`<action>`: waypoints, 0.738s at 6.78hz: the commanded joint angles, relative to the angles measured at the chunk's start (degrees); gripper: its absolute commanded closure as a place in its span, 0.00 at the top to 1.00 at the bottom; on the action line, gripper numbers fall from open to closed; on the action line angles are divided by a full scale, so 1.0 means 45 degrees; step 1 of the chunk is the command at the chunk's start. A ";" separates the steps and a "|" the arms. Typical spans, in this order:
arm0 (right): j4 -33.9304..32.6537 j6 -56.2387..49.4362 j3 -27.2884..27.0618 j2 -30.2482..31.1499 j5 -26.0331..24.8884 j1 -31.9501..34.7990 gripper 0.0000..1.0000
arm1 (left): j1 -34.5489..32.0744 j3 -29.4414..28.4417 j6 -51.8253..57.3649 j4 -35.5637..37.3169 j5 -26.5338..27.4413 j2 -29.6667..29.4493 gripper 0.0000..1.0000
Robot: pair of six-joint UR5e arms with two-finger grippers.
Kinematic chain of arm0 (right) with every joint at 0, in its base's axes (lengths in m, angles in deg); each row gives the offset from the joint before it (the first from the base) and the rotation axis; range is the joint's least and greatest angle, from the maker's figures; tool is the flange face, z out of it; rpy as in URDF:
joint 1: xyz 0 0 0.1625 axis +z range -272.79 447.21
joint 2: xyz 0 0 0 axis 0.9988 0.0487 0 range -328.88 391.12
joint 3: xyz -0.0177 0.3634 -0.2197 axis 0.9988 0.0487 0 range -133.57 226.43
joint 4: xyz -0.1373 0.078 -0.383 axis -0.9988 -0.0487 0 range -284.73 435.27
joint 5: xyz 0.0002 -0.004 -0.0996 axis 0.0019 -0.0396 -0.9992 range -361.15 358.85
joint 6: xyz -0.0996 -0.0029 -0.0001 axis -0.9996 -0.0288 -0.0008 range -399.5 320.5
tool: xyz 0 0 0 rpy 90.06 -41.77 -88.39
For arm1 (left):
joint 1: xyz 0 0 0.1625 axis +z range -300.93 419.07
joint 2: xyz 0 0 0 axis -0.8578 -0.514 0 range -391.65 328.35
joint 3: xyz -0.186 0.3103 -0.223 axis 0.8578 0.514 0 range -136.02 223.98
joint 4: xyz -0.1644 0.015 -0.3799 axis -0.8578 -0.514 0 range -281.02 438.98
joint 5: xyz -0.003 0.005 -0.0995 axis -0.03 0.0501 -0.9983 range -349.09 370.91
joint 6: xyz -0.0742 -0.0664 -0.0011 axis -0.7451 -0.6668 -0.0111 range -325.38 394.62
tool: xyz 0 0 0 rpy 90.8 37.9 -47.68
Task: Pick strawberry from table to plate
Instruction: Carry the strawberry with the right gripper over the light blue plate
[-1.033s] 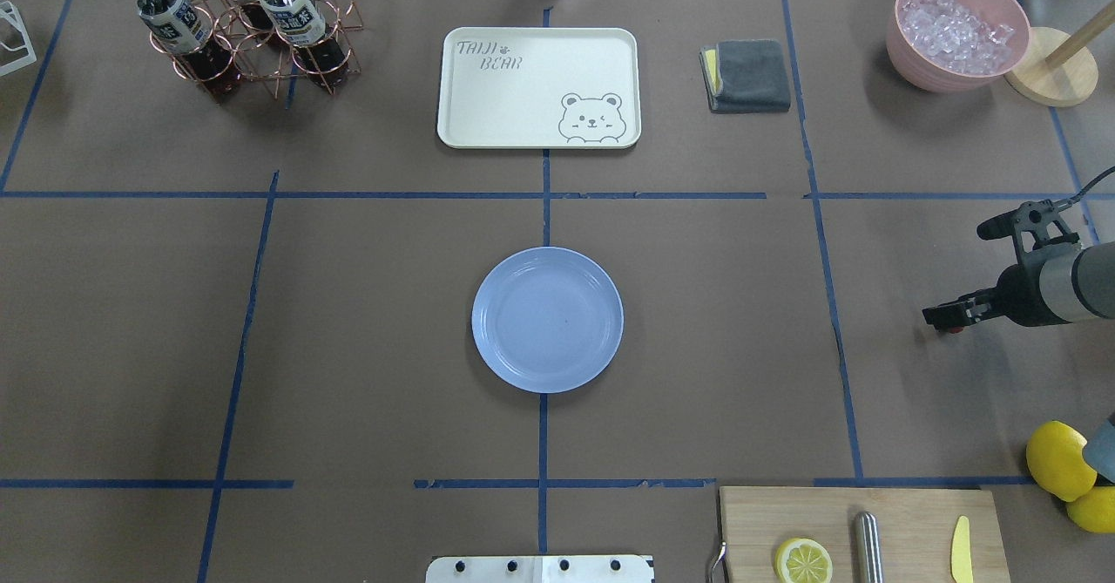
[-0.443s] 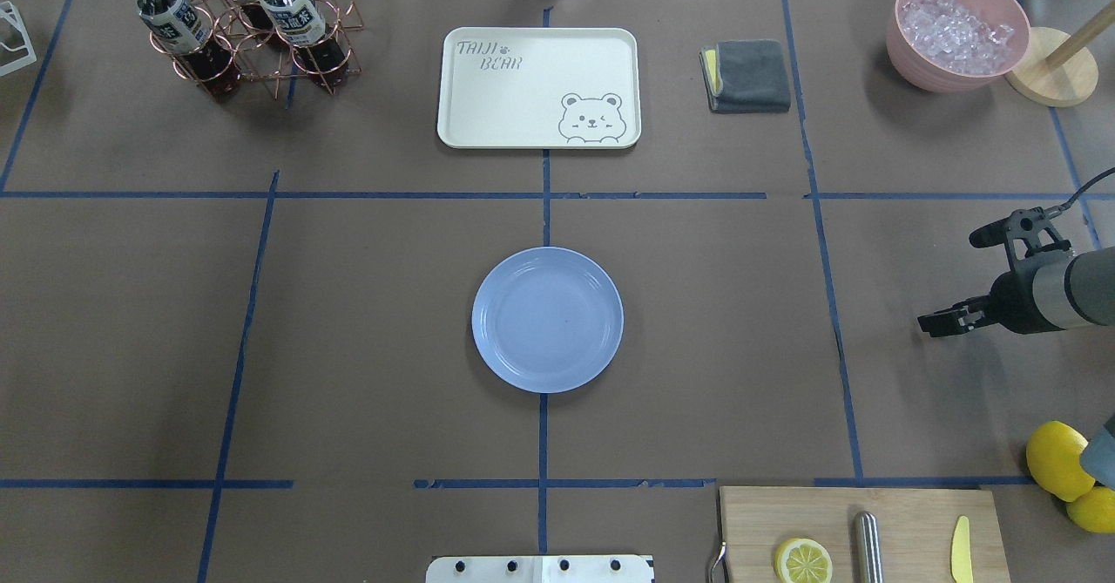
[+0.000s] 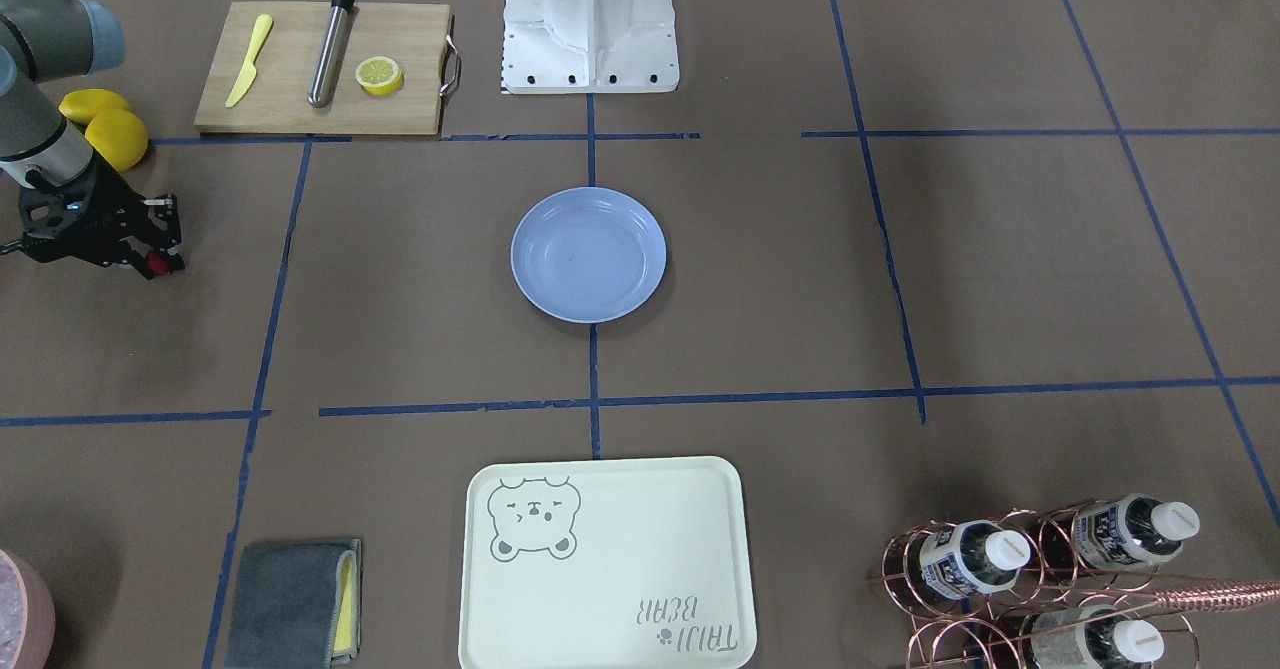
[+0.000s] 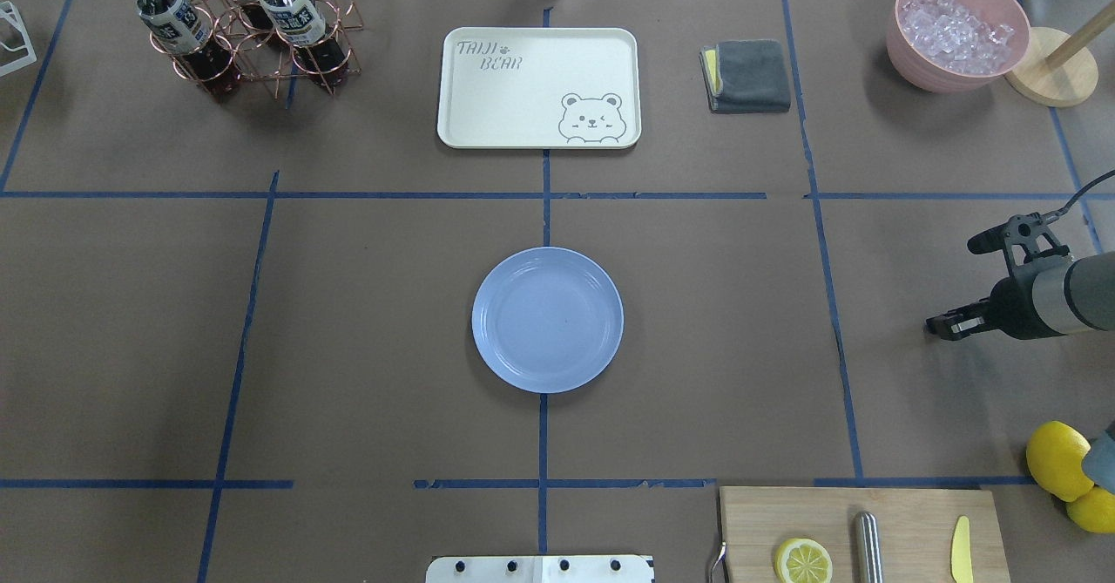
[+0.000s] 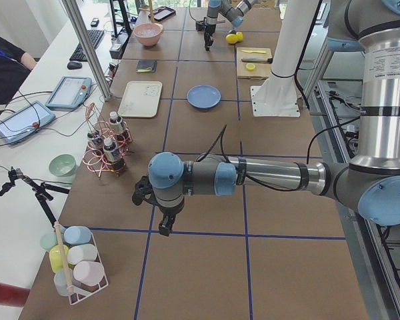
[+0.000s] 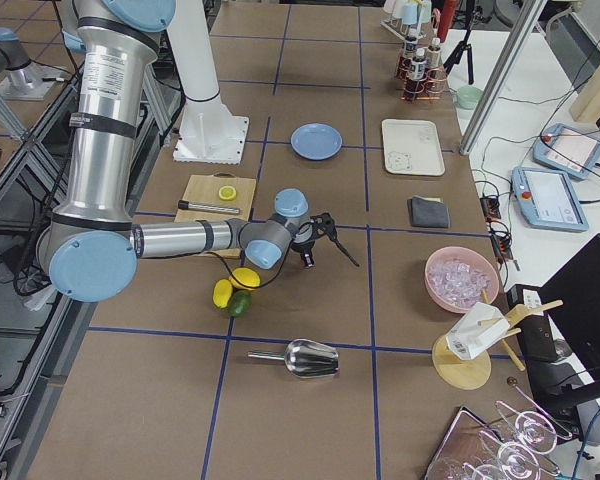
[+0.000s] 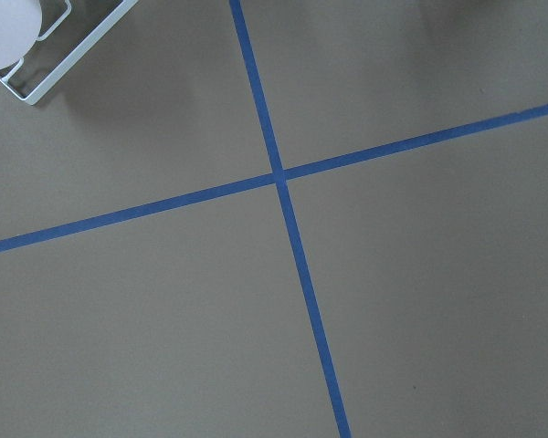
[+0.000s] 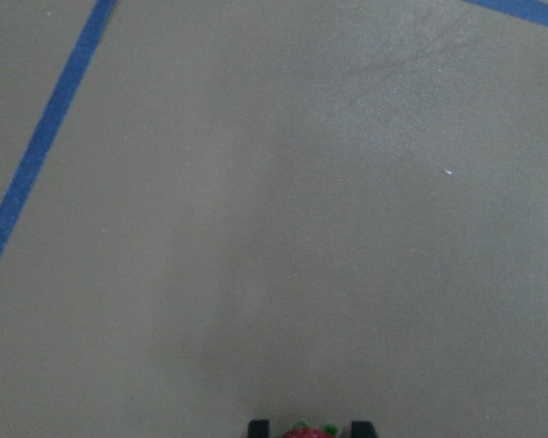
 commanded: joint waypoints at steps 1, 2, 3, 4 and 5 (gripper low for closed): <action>-0.1120 0.0227 -0.1389 -0.0278 0.0389 -0.0090 0.00 | 0.0000 0.0019 0.0020 0.0000 0.0019 0.0000 1.00; -0.3063 0.1524 -0.2287 -0.1653 0.0411 -0.0226 0.00 | 0.0000 0.0019 0.0020 0.0000 0.0000 0.0019 1.00; -0.4455 0.3335 -0.2316 -0.3775 0.0218 -0.1078 0.00 | 0.0000 0.0038 0.0020 0.0000 0.0000 0.0039 1.00; -0.6519 0.4726 -0.2219 -0.6136 -0.0364 -0.2053 0.00 | 0.0000 0.0058 0.0020 0.0000 0.0000 0.0039 1.00; -0.8937 0.5301 -0.1793 -0.8460 -0.1646 -0.3010 0.00 | 0.0000 0.0077 0.0020 0.0000 0.0000 0.0039 1.00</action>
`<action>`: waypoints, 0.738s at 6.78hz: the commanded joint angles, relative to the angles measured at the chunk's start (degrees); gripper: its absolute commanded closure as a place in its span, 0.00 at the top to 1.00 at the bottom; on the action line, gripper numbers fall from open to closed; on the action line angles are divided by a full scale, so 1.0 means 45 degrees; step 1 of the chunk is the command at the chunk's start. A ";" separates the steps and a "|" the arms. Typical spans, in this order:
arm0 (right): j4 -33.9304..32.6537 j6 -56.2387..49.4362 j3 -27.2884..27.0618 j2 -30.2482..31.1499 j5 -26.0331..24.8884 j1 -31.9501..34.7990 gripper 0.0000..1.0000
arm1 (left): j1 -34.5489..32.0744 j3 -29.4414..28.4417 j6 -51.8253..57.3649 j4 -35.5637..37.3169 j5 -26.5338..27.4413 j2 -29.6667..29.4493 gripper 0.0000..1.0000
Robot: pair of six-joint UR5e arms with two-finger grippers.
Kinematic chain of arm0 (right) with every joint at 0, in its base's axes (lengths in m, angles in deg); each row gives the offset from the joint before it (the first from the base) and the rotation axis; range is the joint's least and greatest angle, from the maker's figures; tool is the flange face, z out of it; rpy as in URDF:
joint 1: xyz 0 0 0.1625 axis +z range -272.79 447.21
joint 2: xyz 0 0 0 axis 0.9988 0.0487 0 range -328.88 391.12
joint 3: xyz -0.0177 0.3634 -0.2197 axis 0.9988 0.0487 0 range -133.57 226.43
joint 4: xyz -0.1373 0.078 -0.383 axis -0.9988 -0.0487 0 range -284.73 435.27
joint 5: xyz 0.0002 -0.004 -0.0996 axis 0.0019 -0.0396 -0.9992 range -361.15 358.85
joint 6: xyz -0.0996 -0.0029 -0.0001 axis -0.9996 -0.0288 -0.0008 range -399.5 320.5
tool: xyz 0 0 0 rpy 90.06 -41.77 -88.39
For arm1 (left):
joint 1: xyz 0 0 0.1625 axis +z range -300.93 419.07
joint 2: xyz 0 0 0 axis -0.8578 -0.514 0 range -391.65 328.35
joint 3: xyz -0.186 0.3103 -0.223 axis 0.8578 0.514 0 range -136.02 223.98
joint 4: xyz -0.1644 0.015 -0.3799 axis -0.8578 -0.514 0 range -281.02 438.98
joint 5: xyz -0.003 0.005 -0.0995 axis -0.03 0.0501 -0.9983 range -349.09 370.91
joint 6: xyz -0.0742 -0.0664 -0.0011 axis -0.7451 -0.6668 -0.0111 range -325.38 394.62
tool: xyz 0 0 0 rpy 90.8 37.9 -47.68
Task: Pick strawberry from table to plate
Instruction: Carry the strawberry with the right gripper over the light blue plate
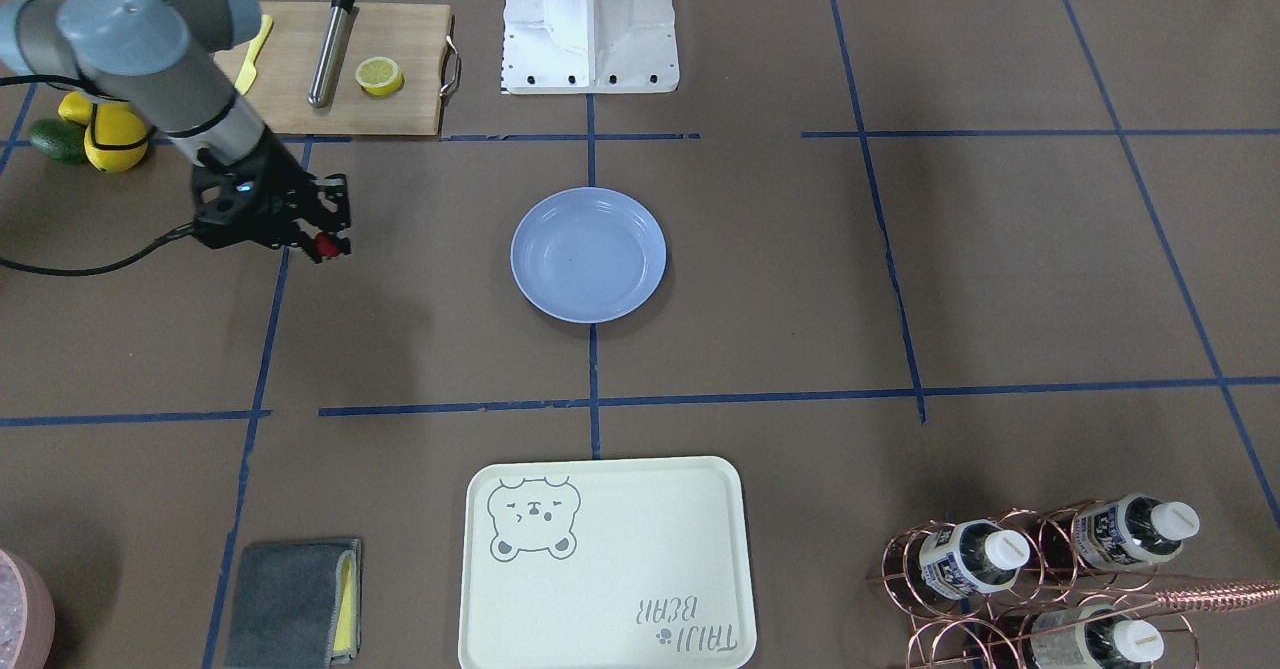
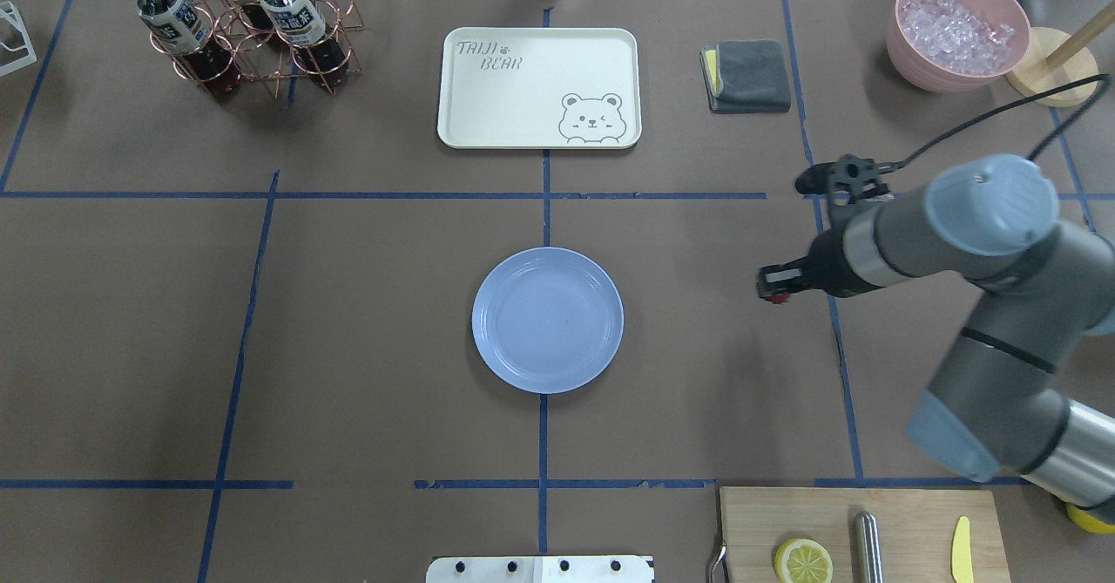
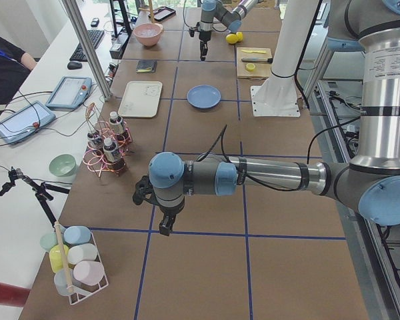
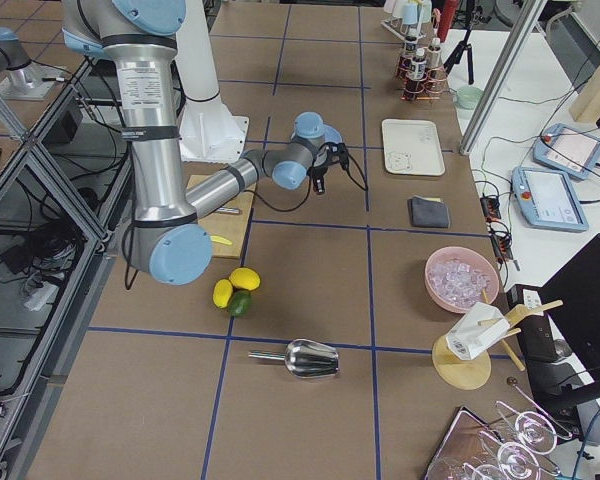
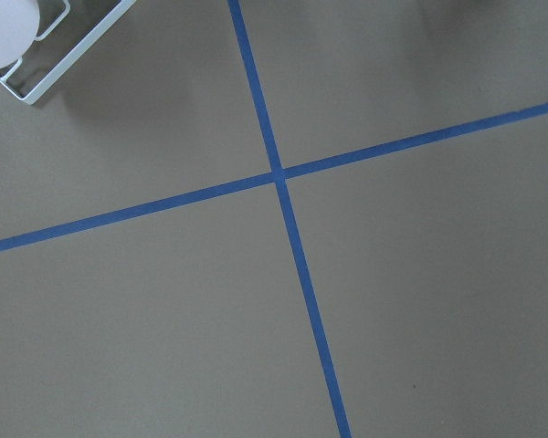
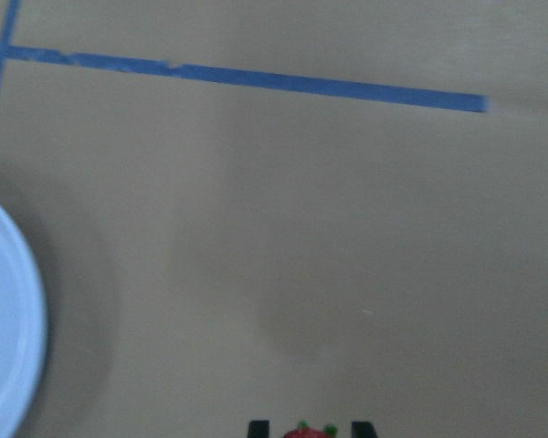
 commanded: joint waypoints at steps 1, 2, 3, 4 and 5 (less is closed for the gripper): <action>-0.3216 0.2178 0.1640 -0.4465 -0.1841 -0.1641 0.00 | 0.0000 0.0021 0.0000 0.0001 0.0000 0.0005 1.00; -0.3203 0.2788 0.3181 -0.5759 -0.2312 -0.2149 0.00 | 0.0000 0.0021 0.0000 0.0001 0.0000 -0.0015 1.00; -0.3202 0.3026 0.4183 -0.6468 -0.2993 -0.2599 0.00 | 0.0000 0.0041 0.0000 0.0001 0.0000 -0.0015 1.00; -0.3144 0.3125 0.4734 -0.6630 -0.3348 -0.2913 0.00 | 0.0000 0.0021 0.0000 0.0001 0.0000 -0.0015 1.00; -0.3144 0.3126 0.4875 -0.6613 -0.3603 -0.3090 0.00 | 0.0000 0.0021 0.0000 0.0001 0.0000 -0.0015 1.00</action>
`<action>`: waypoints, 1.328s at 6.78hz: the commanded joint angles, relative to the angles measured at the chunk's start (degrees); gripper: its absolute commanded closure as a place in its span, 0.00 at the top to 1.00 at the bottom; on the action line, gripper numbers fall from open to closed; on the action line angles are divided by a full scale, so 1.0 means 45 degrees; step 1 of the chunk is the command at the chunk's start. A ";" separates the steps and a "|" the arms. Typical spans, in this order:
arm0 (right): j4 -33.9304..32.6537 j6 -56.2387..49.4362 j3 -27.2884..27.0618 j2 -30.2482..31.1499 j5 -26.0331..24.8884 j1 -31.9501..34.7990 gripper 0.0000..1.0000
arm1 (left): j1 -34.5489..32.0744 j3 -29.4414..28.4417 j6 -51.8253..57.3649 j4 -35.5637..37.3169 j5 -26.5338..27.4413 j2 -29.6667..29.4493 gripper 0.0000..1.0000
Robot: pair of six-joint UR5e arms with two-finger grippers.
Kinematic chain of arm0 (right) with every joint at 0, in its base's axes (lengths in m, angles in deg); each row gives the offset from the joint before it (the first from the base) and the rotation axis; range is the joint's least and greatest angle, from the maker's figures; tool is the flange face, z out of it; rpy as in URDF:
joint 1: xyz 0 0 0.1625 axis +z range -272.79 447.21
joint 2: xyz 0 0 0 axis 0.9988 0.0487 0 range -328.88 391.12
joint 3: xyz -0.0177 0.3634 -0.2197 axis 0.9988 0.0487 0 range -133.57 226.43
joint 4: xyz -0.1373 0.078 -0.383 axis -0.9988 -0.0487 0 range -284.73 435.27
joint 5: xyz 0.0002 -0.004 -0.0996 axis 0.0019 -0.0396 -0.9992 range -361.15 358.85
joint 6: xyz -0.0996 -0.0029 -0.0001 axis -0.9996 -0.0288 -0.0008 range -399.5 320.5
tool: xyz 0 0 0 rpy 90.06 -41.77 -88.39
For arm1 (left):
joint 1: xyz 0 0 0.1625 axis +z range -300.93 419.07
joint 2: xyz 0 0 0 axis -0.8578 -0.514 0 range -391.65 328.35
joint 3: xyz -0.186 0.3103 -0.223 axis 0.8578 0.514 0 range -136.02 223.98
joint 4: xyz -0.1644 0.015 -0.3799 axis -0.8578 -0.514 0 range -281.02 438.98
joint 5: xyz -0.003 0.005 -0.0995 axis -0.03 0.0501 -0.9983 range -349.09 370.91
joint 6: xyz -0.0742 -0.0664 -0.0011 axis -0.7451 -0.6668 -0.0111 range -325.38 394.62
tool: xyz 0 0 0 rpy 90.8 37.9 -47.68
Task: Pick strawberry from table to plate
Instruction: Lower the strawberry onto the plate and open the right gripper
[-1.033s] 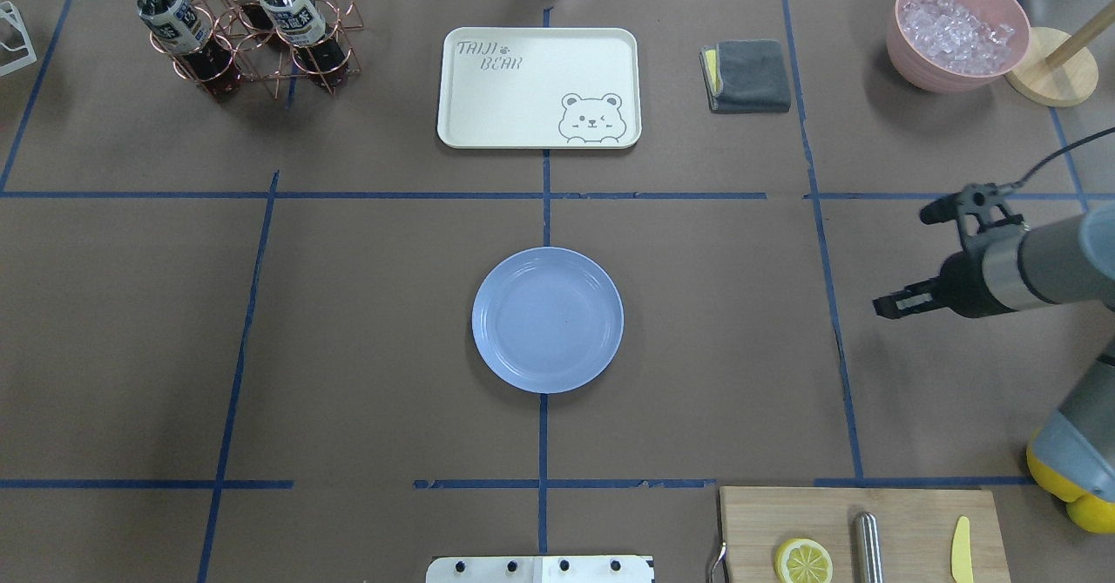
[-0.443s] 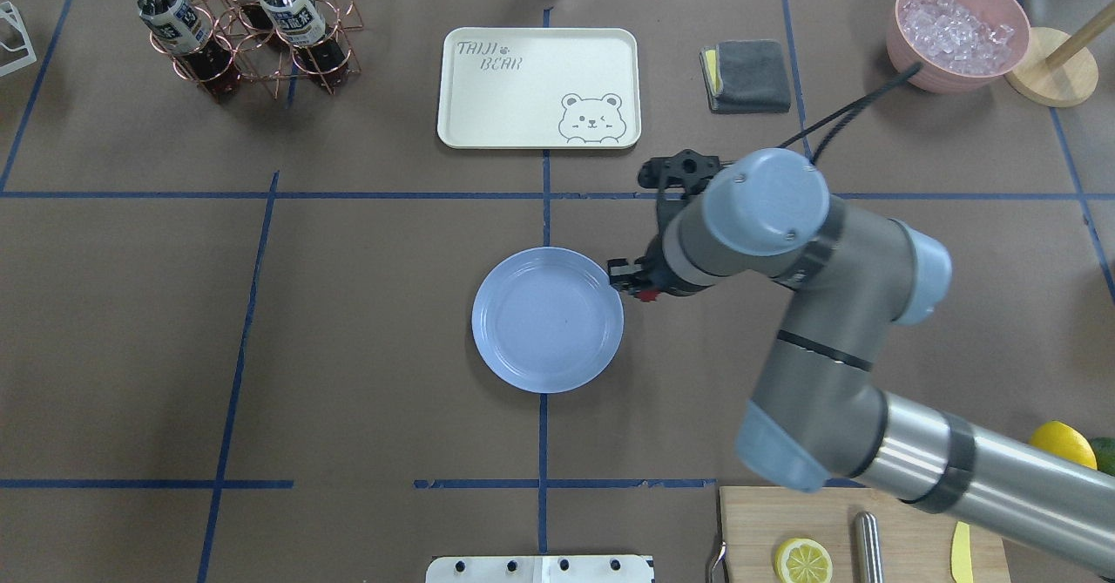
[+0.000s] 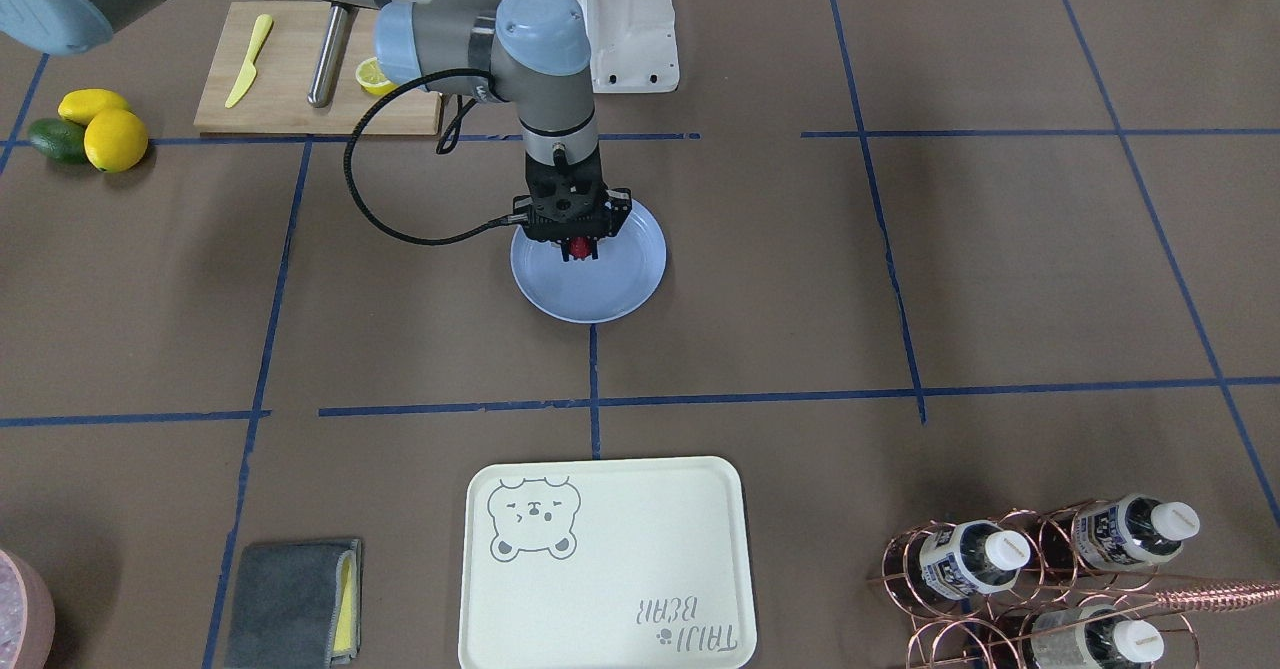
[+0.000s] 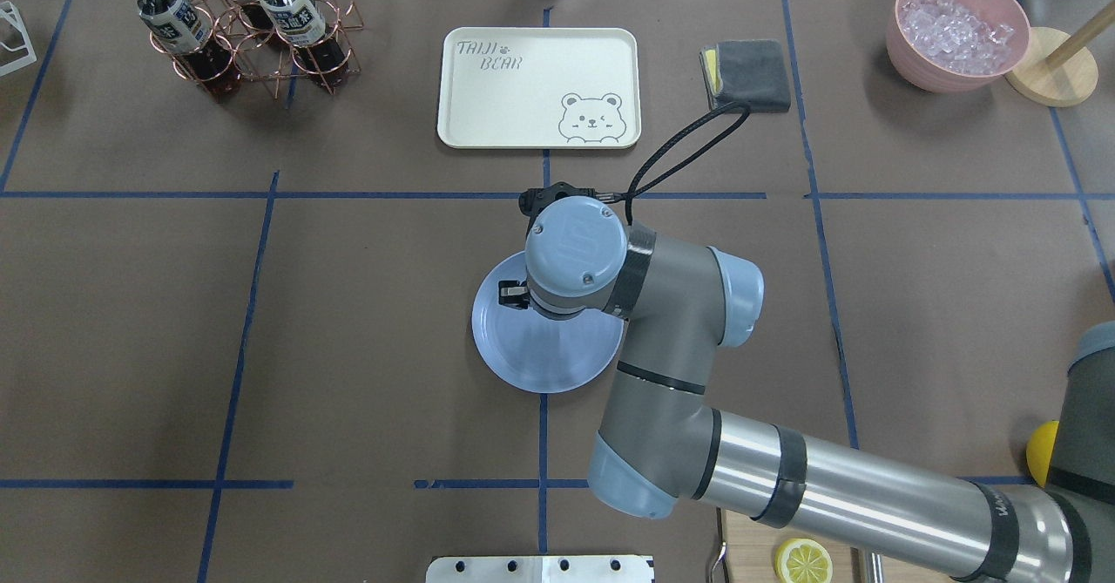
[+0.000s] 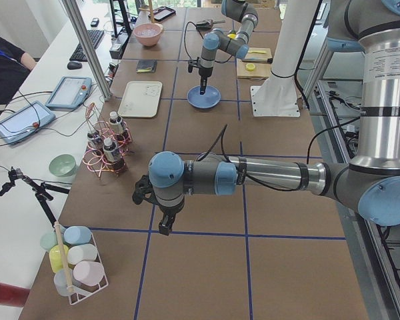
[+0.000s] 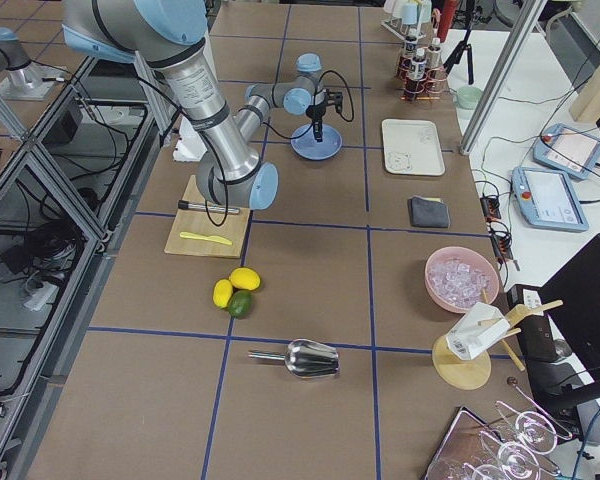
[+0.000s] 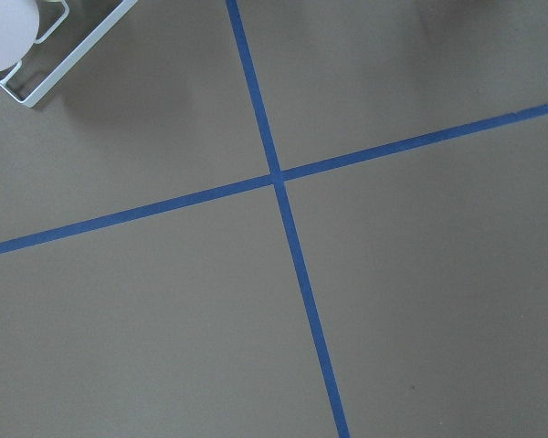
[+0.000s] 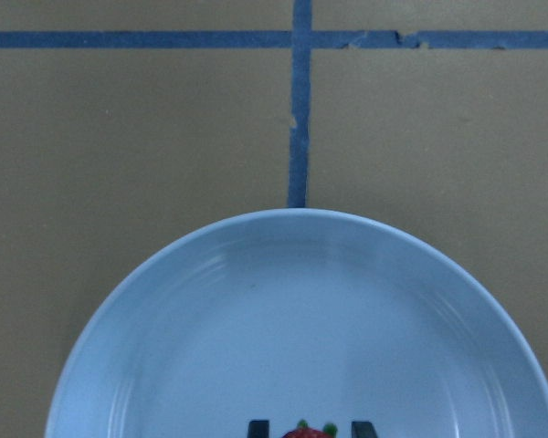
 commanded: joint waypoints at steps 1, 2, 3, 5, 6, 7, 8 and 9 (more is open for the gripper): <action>0.0004 0.0087 0.0590 -0.0170 -0.0416 -0.0319 0.00 | 0.0000 -0.0005 0.0000 0.0000 0.0000 -0.0001 1.00; 0.0004 0.0087 0.0668 -0.0189 -0.0493 -0.0358 0.00 | 0.0000 -0.0005 0.0000 0.0000 0.0000 -0.0001 1.00; 0.0004 0.0087 0.0669 -0.0189 -0.0514 -0.0358 0.00 | 0.0000 -0.0025 0.0000 0.0000 0.0000 -0.0001 1.00; 0.0004 0.0087 0.0689 -0.0228 -0.0514 -0.0358 0.54 | 0.0000 -0.0044 0.0019 0.0000 0.0000 0.0018 1.00; 0.0024 0.0087 0.0650 -0.0228 -0.0514 -0.0358 1.00 | 0.0000 -0.0064 0.0019 0.0000 0.0000 0.0019 1.00; 0.0043 0.0048 0.0379 -0.0228 -0.0436 -0.0339 1.00 | 0.0000 -0.0045 0.0019 0.0000 0.0000 0.0038 1.00; -0.0053 0.0028 -0.0242 -0.0132 -0.0358 -0.0319 1.00 | 0.0000 -0.0044 0.0019 0.0000 0.0000 0.0038 1.00; -0.0673 -0.0165 -0.1235 0.0121 0.0087 0.0358 1.00 | 0.0000 -0.0044 0.0039 0.0000 0.0000 0.0038 1.00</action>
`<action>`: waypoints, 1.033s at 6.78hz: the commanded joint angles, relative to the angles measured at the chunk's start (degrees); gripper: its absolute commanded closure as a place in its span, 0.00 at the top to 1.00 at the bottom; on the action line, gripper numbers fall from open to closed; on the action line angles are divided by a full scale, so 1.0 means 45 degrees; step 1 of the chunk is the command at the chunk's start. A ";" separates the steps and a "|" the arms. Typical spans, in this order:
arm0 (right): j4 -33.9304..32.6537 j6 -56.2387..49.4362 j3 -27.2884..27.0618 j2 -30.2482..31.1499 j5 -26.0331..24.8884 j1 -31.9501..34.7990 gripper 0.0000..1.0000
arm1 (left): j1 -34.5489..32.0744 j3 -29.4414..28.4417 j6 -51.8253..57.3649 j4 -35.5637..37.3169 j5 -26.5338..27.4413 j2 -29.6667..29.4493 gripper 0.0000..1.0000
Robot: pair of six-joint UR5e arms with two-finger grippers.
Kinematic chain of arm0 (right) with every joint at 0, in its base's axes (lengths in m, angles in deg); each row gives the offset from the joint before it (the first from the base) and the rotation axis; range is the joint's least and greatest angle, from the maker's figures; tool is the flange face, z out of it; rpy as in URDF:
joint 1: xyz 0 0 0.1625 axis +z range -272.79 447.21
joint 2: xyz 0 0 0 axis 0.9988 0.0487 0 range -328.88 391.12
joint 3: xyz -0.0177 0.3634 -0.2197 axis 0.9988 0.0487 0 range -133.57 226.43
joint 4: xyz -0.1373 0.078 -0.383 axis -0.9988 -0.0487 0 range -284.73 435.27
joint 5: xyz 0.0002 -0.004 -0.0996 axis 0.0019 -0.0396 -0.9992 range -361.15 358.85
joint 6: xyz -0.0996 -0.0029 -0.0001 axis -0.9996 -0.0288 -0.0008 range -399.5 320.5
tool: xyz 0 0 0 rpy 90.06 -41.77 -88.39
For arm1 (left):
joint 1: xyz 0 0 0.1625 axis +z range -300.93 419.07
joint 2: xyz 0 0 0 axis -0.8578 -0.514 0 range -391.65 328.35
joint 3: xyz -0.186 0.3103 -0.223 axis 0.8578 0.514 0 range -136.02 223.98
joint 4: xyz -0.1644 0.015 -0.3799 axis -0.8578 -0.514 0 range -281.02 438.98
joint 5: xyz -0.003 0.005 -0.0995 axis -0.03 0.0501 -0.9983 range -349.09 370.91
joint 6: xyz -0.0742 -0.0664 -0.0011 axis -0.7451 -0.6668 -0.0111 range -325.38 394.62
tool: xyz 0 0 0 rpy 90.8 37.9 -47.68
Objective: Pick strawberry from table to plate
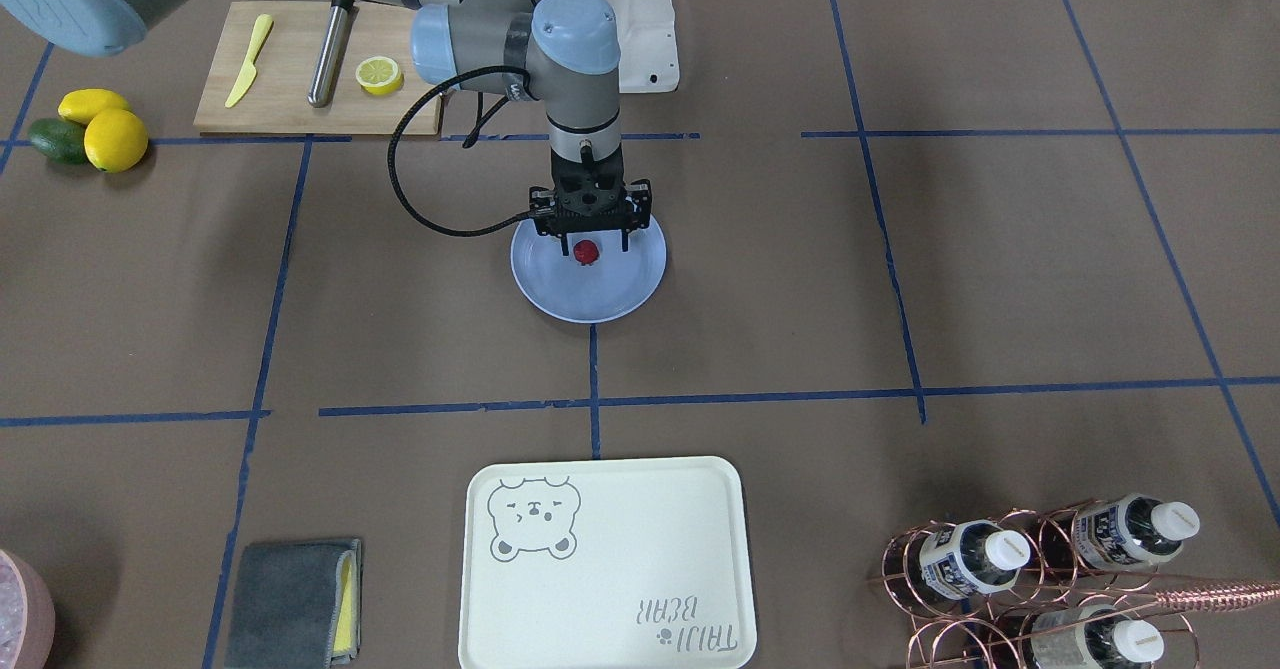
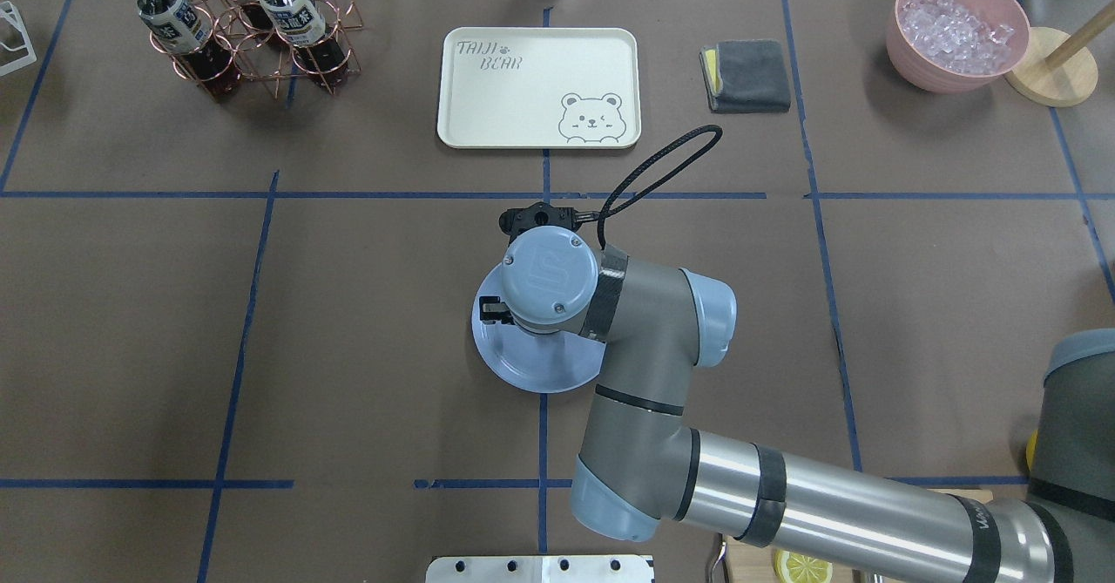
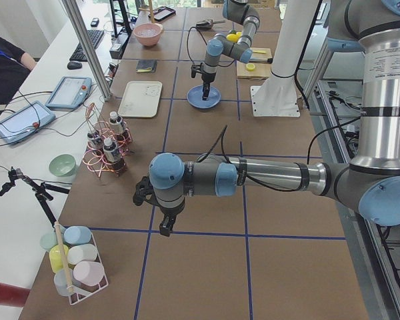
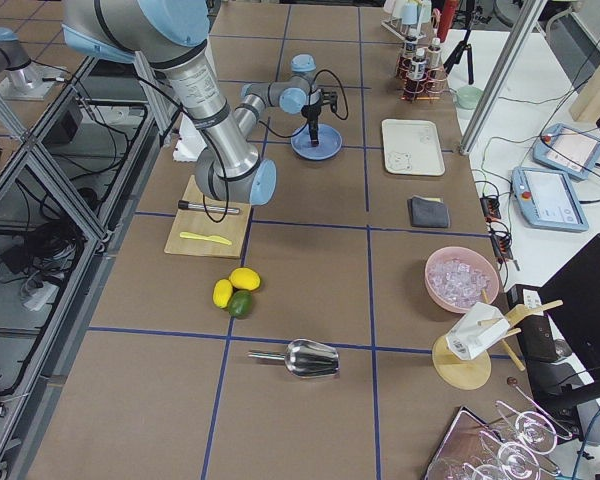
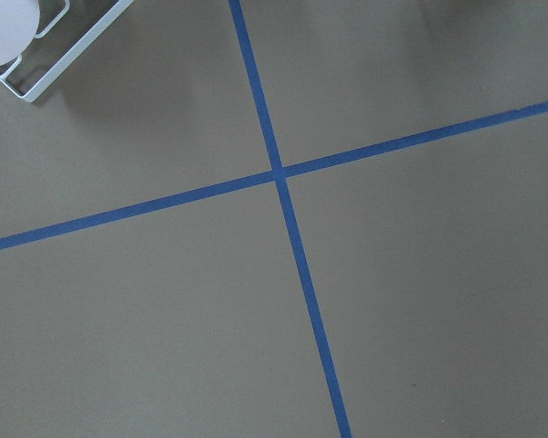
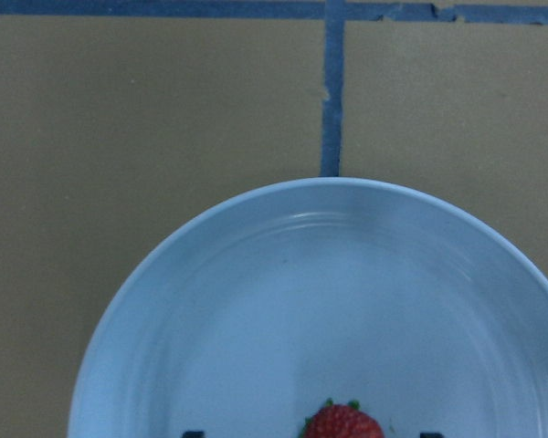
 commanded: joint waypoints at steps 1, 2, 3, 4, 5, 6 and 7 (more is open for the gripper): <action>-0.1617 -0.1051 -0.2067 0.0694 0.1021 0.1564 1.00 | 0.0000 -0.0037 -0.0005 0.0019 0.0019 0.0003 1.00; -0.1744 -0.3148 -0.3257 0.1743 0.1569 0.2793 1.00 | 0.0000 -0.0056 0.0014 0.0019 0.0019 0.0023 1.00; -0.1726 -0.5528 -0.3617 0.3030 0.3759 0.4893 1.00 | 0.0020 -0.0057 -0.0005 0.0058 0.0039 0.0003 1.00; -0.1746 -0.8820 -0.3601 0.4242 0.5173 0.6983 1.00 | 0.0000 -0.0057 -0.0005 0.0058 0.0097 0.0003 1.00; -0.1746 -1.2140 -0.3485 0.5723 0.5593 0.8996 1.00 | 0.0020 -0.0018 -0.0005 0.0058 0.0156 -0.0016 1.00; -0.1765 -1.3874 -0.3387 0.6879 0.5598 1.0756 1.00 | 0.0020 -0.0076 -0.0005 0.0058 0.0156 -0.0036 1.00; -0.1688 -1.5284 -0.3077 0.8051 0.5617 1.2031 1.00 | 0.0020 -0.0153 -0.0005 0.0078 0.0176 0.0022 1.00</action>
